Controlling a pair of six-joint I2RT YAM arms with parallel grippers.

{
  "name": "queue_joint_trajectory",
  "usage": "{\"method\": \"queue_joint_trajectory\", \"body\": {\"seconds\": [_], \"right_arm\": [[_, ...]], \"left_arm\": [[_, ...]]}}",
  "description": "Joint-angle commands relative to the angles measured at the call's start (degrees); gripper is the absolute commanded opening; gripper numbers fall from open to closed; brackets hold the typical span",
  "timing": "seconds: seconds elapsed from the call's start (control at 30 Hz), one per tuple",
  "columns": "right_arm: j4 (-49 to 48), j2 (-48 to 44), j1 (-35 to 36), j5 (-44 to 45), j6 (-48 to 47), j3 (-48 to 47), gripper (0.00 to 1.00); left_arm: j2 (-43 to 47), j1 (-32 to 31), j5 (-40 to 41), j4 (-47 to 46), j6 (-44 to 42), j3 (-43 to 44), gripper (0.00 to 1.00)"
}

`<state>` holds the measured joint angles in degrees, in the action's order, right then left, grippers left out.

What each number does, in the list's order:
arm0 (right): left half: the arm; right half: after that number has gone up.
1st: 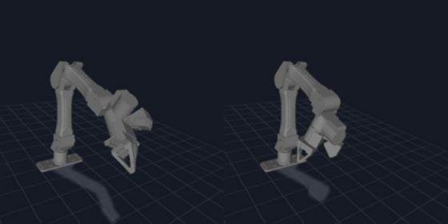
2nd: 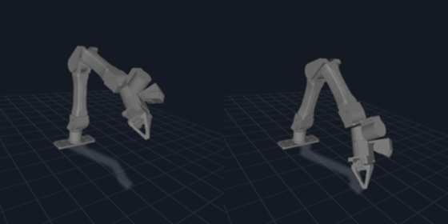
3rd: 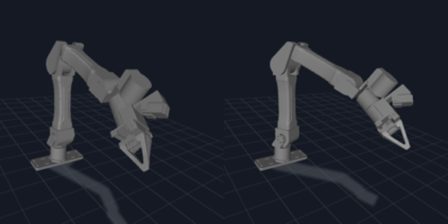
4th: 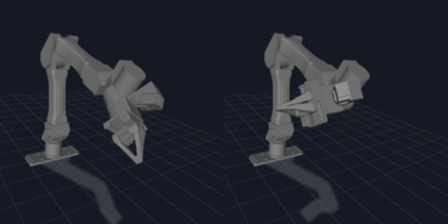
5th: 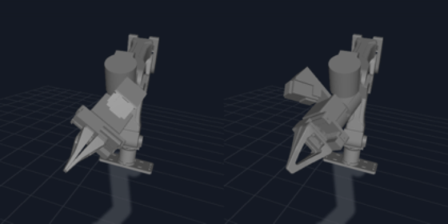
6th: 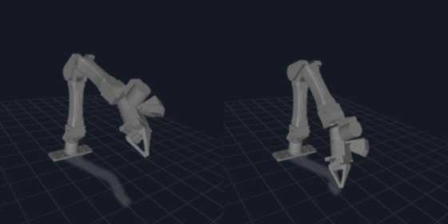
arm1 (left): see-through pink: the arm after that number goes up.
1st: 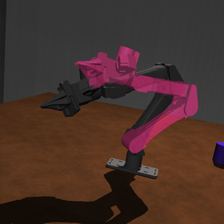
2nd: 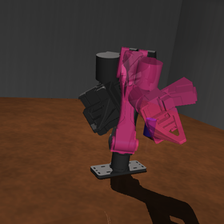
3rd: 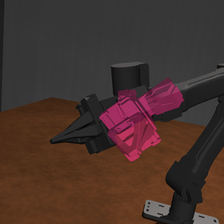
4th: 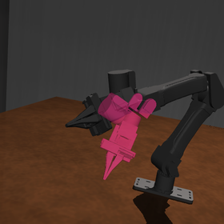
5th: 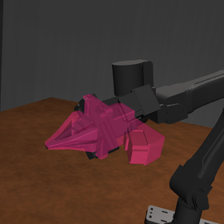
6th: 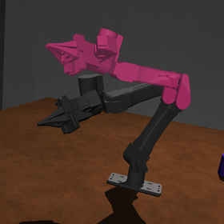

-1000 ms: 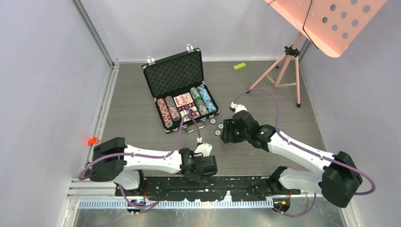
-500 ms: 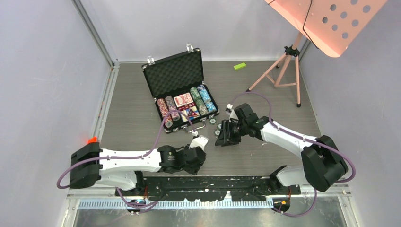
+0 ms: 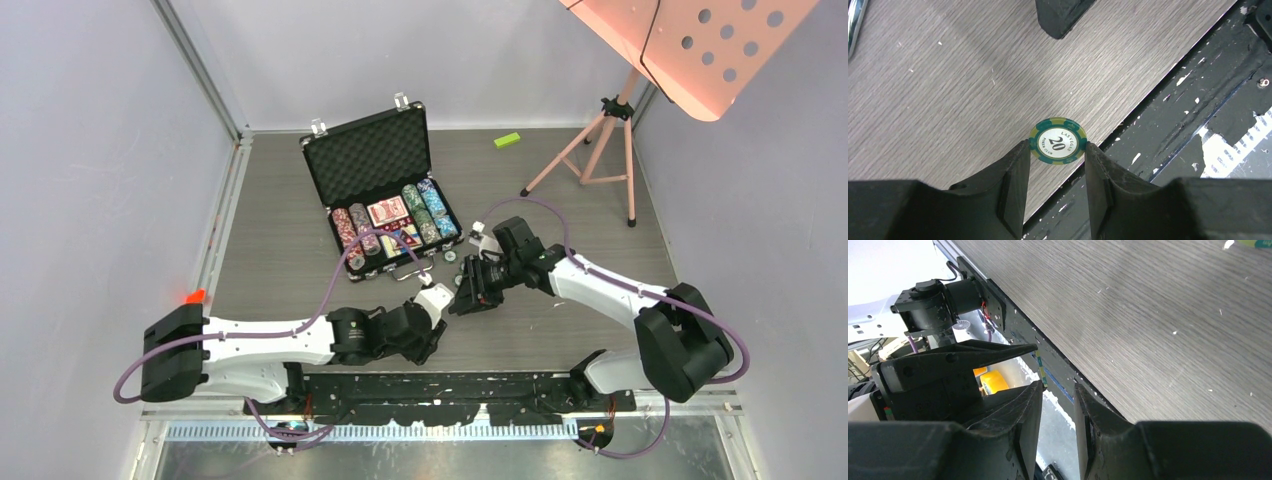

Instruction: Pack up texas hold em set

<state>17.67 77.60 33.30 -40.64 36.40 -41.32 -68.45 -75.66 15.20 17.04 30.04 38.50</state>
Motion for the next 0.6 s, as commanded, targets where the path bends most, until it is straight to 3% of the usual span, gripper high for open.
{"method": "queue_joint_trajectory", "body": {"seconds": [0.0, 0.17, 0.57], "right_arm": [[4.70, -1.50, 0.84, 0.67, -1.22, -3.17, 0.36], [7.20, -1.58, 2.34, 2.10, -2.72, -4.30, 0.37], [5.27, -0.10, 4.90, 0.92, -1.12, -4.69, 0.38]], "left_arm": [[0.63, 0.05, -0.50, -6.73, -4.85, -0.41, 0.16], [0.46, -0.01, -0.73, -7.81, -7.04, 0.12, 0.10], [0.99, 0.00, -0.82, -8.98, -8.68, 0.26, 0.07]]}}
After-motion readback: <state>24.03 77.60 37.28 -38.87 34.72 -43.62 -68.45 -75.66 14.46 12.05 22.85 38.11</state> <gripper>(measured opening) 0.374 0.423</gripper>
